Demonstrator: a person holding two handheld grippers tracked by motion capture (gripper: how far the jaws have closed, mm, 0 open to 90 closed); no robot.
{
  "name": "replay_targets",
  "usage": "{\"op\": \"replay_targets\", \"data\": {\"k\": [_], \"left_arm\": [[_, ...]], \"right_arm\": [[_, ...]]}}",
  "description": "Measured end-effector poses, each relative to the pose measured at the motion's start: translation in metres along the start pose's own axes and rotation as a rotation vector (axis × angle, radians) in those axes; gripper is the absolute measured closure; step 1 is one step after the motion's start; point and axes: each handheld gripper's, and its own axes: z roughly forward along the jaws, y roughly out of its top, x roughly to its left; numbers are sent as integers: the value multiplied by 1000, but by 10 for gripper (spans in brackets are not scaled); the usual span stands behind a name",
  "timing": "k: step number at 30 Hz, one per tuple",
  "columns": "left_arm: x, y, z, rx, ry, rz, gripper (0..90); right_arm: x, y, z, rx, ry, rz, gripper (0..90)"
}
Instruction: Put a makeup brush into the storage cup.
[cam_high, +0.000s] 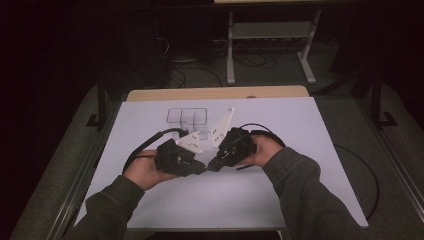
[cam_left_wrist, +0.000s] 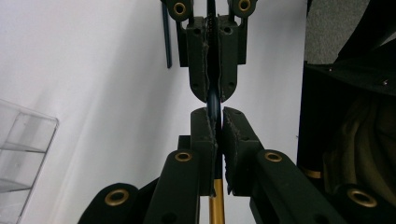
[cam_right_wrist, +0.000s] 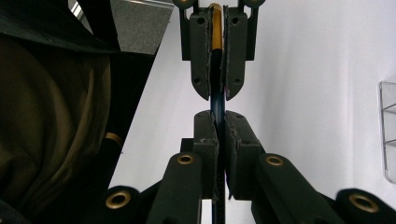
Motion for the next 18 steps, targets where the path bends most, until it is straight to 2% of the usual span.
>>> {"op": "replay_targets", "data": {"k": [3, 9, 11, 12, 14, 18], "left_arm": [[0, 0, 0, -3, -1, 5, 833], [1, -1, -1, -10, -10, -17, 814], [1, -3, -1, -23, -6, -37, 762], [1, -4, -2, -24, -1, -33, 732], [2, -7, -4, -30, -3, -38, 716], [2, -13, -7, -34, -1, -53, 680]], "right_arm": [[0, 0, 0, -8, 7, -2, 835], [1, 0, -1, -11, 4, -8, 835], [2, 0, -1, -8, 2, -10, 836], [1, 0, -1, -6, -3, -18, 836], [2, -1, -1, -4, 2, -7, 836], [2, -5, -3, -16, -18, -11, 835]]}}
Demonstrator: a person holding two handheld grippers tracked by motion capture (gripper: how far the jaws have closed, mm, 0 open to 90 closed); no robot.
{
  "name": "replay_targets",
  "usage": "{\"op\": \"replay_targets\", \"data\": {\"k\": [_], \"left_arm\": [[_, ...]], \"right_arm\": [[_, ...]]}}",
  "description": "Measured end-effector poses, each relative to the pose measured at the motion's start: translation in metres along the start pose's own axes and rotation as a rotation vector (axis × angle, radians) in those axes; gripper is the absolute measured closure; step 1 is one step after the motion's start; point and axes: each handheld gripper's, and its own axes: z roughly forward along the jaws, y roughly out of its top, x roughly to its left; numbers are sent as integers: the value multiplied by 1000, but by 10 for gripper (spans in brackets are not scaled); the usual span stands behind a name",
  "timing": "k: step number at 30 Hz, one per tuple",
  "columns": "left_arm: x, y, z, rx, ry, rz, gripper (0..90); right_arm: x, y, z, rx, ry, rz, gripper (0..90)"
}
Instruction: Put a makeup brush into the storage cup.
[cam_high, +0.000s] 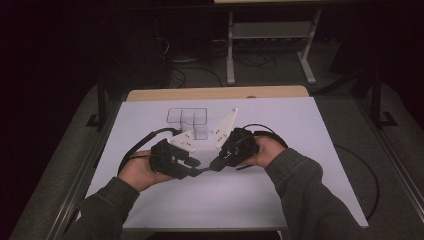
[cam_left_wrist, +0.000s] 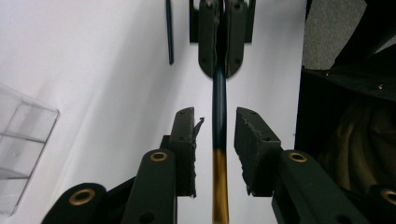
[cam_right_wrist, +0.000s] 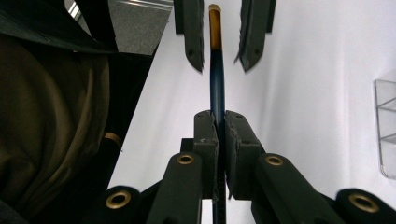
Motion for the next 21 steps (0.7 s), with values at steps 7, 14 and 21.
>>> {"op": "replay_targets", "data": {"k": [7, 14, 21], "left_arm": [[1, -9, -2, -3, 3, -23, 651], [2, -10, 0, -2, -3, -19, 702], [1, -9, -1, 4, -22, 5, 820]], "right_arm": [[1, -7, -7, -33, -19, 15, 835], [4, -11, -11, -55, -23, 28, 835], [5, -11, -12, -61, -28, 14, 835]]}}
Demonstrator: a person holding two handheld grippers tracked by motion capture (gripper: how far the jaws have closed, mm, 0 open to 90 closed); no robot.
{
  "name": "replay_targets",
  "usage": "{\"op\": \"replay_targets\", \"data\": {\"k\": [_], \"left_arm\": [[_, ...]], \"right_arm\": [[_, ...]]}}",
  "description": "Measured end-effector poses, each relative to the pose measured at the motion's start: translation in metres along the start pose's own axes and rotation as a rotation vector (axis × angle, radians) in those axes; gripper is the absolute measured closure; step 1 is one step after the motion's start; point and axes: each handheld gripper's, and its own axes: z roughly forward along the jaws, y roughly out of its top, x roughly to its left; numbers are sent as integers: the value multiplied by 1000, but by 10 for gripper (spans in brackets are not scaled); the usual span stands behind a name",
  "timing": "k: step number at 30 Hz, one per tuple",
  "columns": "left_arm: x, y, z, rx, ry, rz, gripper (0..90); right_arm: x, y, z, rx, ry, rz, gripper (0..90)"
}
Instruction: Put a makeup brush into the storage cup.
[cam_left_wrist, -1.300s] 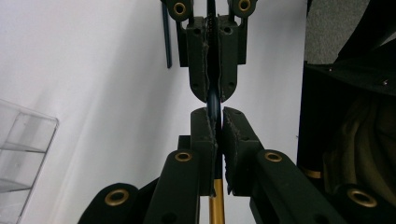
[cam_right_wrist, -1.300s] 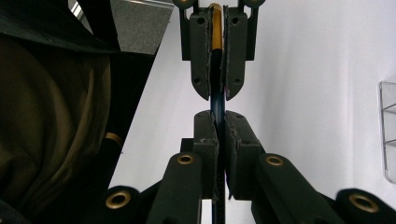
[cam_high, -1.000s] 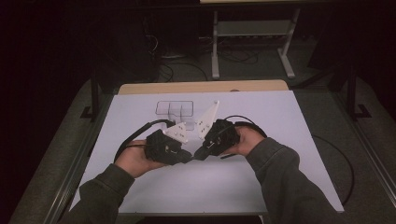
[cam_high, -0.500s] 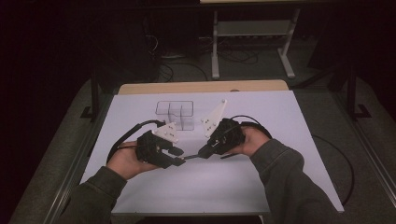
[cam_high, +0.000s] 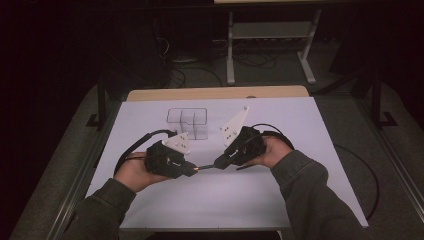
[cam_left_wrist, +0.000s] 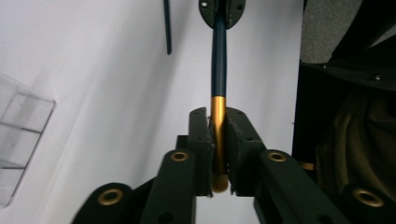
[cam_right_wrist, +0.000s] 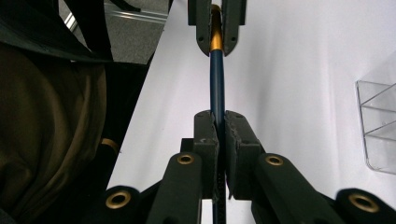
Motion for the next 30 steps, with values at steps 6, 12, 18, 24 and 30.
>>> {"op": "replay_targets", "data": {"k": [6, 12, 18, 24, 30], "left_arm": [[-3, 0, -2, -2, -11, 16, 832], [-4, 2, -2, 29, -4, 35, 836], [-3, 3, -2, 51, 5, 46, 837], [-3, 4, -2, 64, 3, 45, 838], [-4, 6, -1, 77, 5, 42, 838]], "right_arm": [[0, -2, 3, 3, 11, -11, 834], [2, -2, 6, 11, 14, -7, 833], [1, -1, 9, 19, 12, -9, 824], [0, 0, 14, 38, 22, 19, 793], [-2, 7, 18, 60, 16, 13, 760]]}}
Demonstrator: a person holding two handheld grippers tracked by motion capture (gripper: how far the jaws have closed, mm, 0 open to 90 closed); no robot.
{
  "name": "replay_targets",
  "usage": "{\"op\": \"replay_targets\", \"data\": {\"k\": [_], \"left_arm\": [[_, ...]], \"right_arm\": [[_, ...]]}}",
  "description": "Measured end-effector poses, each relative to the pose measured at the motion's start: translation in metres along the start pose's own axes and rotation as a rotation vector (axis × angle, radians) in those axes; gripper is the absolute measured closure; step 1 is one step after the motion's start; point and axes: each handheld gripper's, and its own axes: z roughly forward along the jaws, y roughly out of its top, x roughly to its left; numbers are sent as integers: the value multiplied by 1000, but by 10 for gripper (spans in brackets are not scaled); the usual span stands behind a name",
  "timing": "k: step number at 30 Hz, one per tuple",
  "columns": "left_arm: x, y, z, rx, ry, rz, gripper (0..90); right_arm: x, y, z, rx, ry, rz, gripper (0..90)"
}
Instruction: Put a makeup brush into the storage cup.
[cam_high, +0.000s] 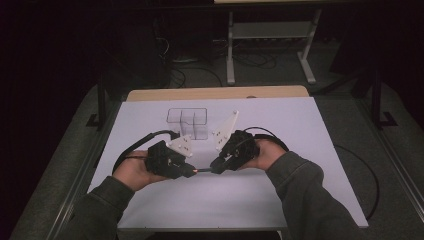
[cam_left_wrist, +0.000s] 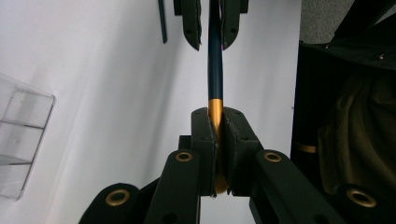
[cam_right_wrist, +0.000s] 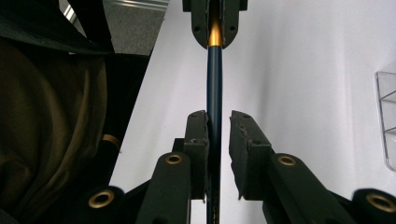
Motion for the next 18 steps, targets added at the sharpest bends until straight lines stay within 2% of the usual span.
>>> {"op": "replay_targets", "data": {"k": [8, 11, 15, 18], "left_arm": [[-1, 3, 0, 14, 11, 11, 838], [0, 2, 0, 16, 9, 17, 837], [1, -1, -1, -5, -9, -2, 824], [3, -4, -3, -26, -2, -22, 735]], "right_arm": [[2, 5, 9, 66, 7, -7, 820], [2, 5, 11, 61, 15, -5, 827], [2, 3, 10, 48, 12, -4, 831], [3, 1, 10, 41, 4, -4, 831]]}}
